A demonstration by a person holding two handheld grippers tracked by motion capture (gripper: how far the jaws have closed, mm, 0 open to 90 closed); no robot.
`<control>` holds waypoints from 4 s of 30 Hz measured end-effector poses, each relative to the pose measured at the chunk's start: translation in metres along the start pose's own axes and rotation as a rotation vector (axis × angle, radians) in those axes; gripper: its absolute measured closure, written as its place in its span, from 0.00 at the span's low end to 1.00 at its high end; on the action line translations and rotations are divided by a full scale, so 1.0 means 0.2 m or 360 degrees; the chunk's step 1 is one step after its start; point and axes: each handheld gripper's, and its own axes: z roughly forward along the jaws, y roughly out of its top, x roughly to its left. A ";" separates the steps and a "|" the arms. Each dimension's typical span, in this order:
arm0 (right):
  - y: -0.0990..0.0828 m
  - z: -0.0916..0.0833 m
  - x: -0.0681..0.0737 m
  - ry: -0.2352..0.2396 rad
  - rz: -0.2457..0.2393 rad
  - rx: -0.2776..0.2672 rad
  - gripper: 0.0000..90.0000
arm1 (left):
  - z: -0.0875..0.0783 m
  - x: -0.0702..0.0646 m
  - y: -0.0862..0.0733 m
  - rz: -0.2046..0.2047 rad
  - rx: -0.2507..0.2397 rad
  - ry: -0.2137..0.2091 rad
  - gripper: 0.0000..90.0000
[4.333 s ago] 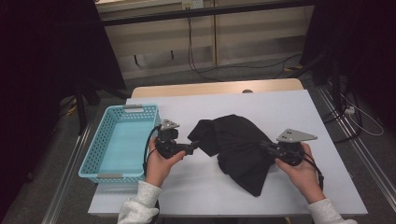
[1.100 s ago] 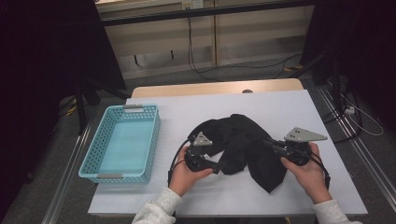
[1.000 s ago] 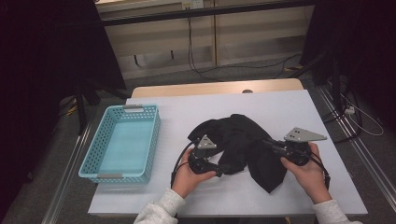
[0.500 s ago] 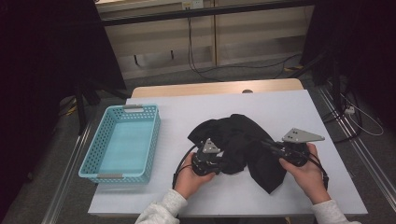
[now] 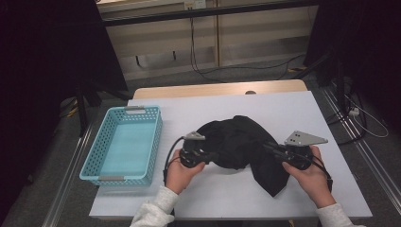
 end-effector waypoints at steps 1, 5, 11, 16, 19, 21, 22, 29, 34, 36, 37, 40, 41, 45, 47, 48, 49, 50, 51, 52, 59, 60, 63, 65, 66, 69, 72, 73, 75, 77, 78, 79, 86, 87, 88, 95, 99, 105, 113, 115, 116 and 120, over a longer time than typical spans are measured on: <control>0.00 0.00 0.01 0.0012 -0.0004 -0.0004 0.94 | -0.05 0.03 0.01 -0.0029 -0.0050 0.0012 0.98; 0.02 0.02 0.05 0.0072 -0.0058 0.0019 0.93 | -0.16 0.09 0.04 -0.0093 -0.0162 0.0050 0.98; 0.00 0.07 0.11 0.0170 -0.0148 0.0100 0.93 | -0.27 0.15 0.05 -0.0137 -0.0266 0.0099 0.98; 0.02 0.03 0.08 0.0126 -0.0114 0.0037 0.93 | -0.32 0.17 0.06 -0.0146 -0.0307 0.0162 0.98; 0.04 -0.03 0.01 0.0056 -0.0043 -0.0049 0.94 | -0.35 0.19 0.05 -0.0162 -0.0328 0.0199 0.98; 0.05 -0.07 -0.03 0.0016 -0.0009 -0.0093 0.94 | -0.36 0.20 0.05 -0.0169 -0.0344 0.0225 0.98; 0.05 -0.09 -0.04 0.0001 0.0003 -0.0109 0.94 | -0.37 0.20 0.05 -0.0174 -0.0349 0.0233 0.98; 0.04 -0.12 -0.08 -0.0031 0.0037 -0.0143 0.94 | -0.41 0.22 0.05 -0.0193 -0.0378 0.0303 0.98; 0.06 -0.14 -0.09 -0.0053 0.0050 -0.0170 0.94 | -0.39 0.22 0.04 -0.0170 -0.0351 0.0334 0.98; 0.06 -0.16 -0.11 -0.0077 0.0066 -0.0199 0.94 | -0.38 0.22 0.04 -0.0170 -0.0351 0.0330 0.98; 0.06 -0.17 -0.12 -0.0080 0.0072 -0.0202 0.94 | -0.38 0.22 0.04 -0.0166 -0.0348 0.0335 0.98; 0.05 -0.18 -0.14 -0.0100 0.0098 -0.0216 0.94 | -0.38 0.21 0.05 -0.0155 -0.0339 0.0342 0.98; 0.05 -0.18 -0.14 -0.0110 0.0109 -0.0222 0.94 | -0.38 0.21 0.05 -0.0152 -0.0341 0.0345 0.98; 0.05 -0.17 -0.14 -0.0094 0.0112 -0.0216 0.93 | -0.37 0.21 0.05 -0.0145 -0.0330 0.0360 0.98; 0.05 -0.16 -0.13 -0.0086 0.0102 -0.0202 0.93 | -0.37 0.21 0.04 -0.0144 -0.0324 0.0362 0.98; 0.05 -0.15 -0.12 -0.0082 0.0101 -0.0197 0.93 | -0.36 0.21 0.04 -0.0143 -0.0319 0.0367 0.98; 0.05 -0.15 -0.12 -0.0077 0.0092 -0.0188 0.93 | -0.36 0.21 0.04 -0.0138 -0.0311 0.0365 0.98; 0.05 -0.14 -0.11 -0.0073 0.0084 -0.0184 0.93 | -0.35 0.21 0.04 -0.0138 -0.0301 0.0362 0.98; 0.04 -0.13 -0.10 -0.0072 0.0083 -0.0177 0.93 | -0.34 0.20 0.04 -0.0133 -0.0296 0.0361 0.98; 0.04 -0.13 -0.10 -0.0082 0.0078 -0.0169 0.93 | -0.33 0.20 0.04 -0.0131 -0.0282 0.0360 0.98; -0.01 -0.12 -0.16 -0.0166 0.0120 -0.0114 0.93 | -0.27 0.19 0.03 -0.0099 -0.0219 0.0362 0.98; -0.02 -0.11 -0.16 -0.0169 0.0116 -0.0092 0.93 | -0.25 0.19 0.02 -0.0093 -0.0205 0.0359 0.98; -0.04 -0.08 -0.15 -0.0161 0.0104 -0.0040 0.92 | -0.21 0.18 0.01 -0.0078 -0.0169 0.0349 0.98; -0.05 -0.06 -0.14 -0.0154 0.0077 0.0006 0.90 | -0.20 0.18 0.01 -0.0076 -0.0141 0.0341 0.98; -0.05 -0.05 -0.13 -0.0151 0.0071 0.0023 0.86 | -0.20 0.18 0.01 -0.0075 -0.0137 0.0337 0.98; -0.03 -0.04 -0.10 -0.0148 0.0027 0.0029 0.72 | -0.18 0.17 0.01 -0.0070 -0.0122 0.0334 0.98; 0.01 -0.03 -0.03 -0.0058 -0.0061 0.0010 0.63 | -0.17 0.16 0.00 -0.0062 -0.0113 0.0325 0.98; 0.02 -0.02 0.00 -0.0004 -0.0087 0.0013 0.62 | -0.17 0.16 0.00 -0.0055 -0.0110 0.0328 0.98; 0.03 0.01 0.07 0.0084 -0.0130 0.0041 0.62 | -0.16 0.15 0.00 -0.0053 -0.0108 0.0322 0.98; 0.02 0.06 0.13 0.0173 -0.0151 0.0094 0.65 | -0.17 0.15 0.00 -0.0052 -0.0113 0.0319 0.98; 0.01 0.08 0.16 0.0208 -0.0163 0.0132 0.65 | -0.17 0.15 0.00 -0.0053 -0.0113 0.0320 0.98; -0.01 0.10 0.19 0.0231 -0.0190 0.0167 0.66 | -0.17 0.15 0.00 -0.0058 -0.0113 0.0317 0.98; -0.10 0.20 0.22 0.0240 -0.0253 0.0370 0.68 | -0.17 0.16 0.00 -0.0056 -0.0120 0.0319 0.98; -0.11 0.20 0.21 0.0236 -0.0245 0.0380 0.68 | -0.17 0.16 0.00 -0.0060 -0.0120 0.0318 0.98; -0.12 0.20 0.20 0.0212 -0.0251 0.0399 0.69 | -0.17 0.16 0.00 -0.0061 -0.0115 0.0318 0.98; -0.12 0.20 0.18 0.0170 -0.0323 0.0441 0.73 | -0.15 0.15 0.00 -0.0042 -0.0105 0.0309 0.94; -0.12 0.20 0.17 0.0132 -0.0357 0.0428 0.92 | -0.14 0.14 0.00 -0.0024 -0.0127 0.0316 0.72; -0.09 0.18 0.11 0.0200 -0.0131 0.0290 0.96 | -0.10 0.12 0.00 0.0025 -0.0095 0.0295 0.55; 0.08 0.07 0.16 0.0322 -0.0072 0.0027 0.97 | -0.06 0.08 0.01 0.0083 -0.0062 0.0249 0.46; 0.12 0.05 0.19 0.0312 -0.0107 -0.0016 0.97 | -0.06 0.07 0.01 0.0091 -0.0055 0.0236 0.45; 0.14 0.04 0.19 0.0310 -0.0110 -0.0031 0.97 | -0.05 0.07 0.01 0.0097 -0.0053 0.0227 0.44; 0.10 0.05 0.13 0.0180 -0.0099 -0.0013 0.97 | 0.00 0.04 0.00 0.0146 -0.0030 0.0210 0.32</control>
